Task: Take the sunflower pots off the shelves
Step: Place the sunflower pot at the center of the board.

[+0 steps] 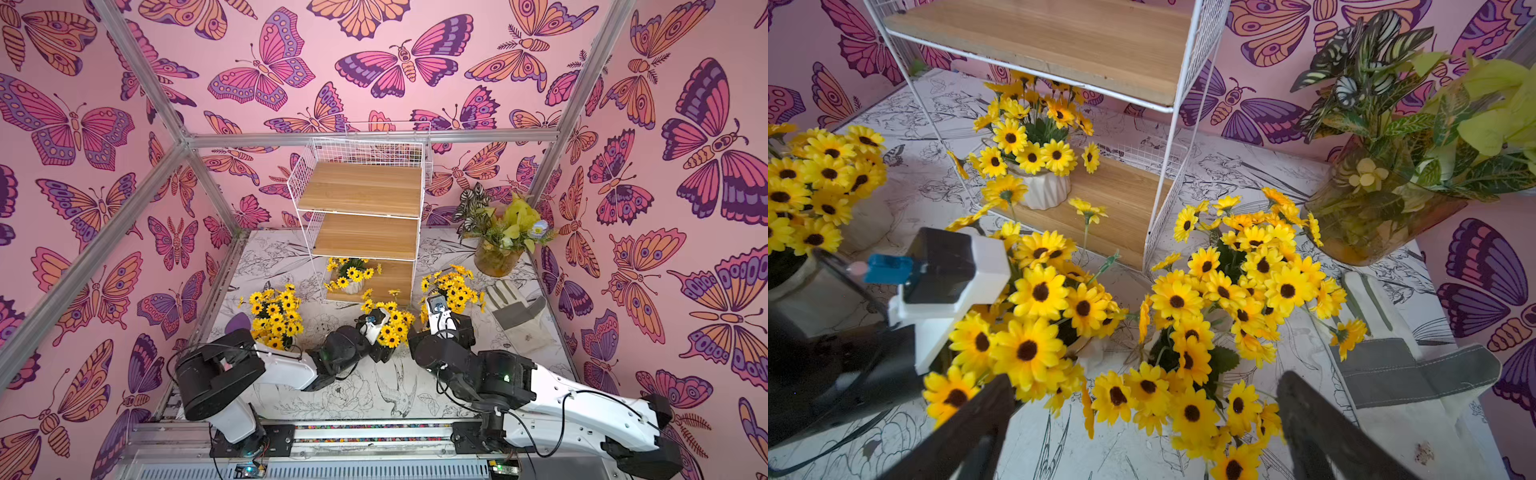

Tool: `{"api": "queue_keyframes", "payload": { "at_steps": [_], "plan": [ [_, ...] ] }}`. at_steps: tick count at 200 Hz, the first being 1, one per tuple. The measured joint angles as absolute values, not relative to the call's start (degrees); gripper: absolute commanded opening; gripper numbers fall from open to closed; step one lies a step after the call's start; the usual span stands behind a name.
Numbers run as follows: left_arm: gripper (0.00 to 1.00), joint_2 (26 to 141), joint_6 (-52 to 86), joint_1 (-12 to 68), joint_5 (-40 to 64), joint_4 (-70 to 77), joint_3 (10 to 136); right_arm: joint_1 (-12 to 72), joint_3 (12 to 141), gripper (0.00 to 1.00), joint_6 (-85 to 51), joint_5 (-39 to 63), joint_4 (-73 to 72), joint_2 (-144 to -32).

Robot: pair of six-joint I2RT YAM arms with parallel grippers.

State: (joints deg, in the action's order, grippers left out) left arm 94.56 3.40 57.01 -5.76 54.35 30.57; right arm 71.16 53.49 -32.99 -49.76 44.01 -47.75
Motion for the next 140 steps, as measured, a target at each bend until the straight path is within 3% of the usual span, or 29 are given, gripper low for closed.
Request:
{"api": "queue_keyframes", "payload": {
  "at_steps": [66,140],
  "plan": [
    [0.49,86.0,3.4,61.4,-5.3,51.8,28.3,69.3,54.2,0.99,-31.6,-52.5,46.0,-44.9],
    [0.52,91.0,3.7,63.4,-4.1,52.0,27.2,68.5,55.7,0.99,-31.2,-54.2,47.6,-43.5]
  ]
}}
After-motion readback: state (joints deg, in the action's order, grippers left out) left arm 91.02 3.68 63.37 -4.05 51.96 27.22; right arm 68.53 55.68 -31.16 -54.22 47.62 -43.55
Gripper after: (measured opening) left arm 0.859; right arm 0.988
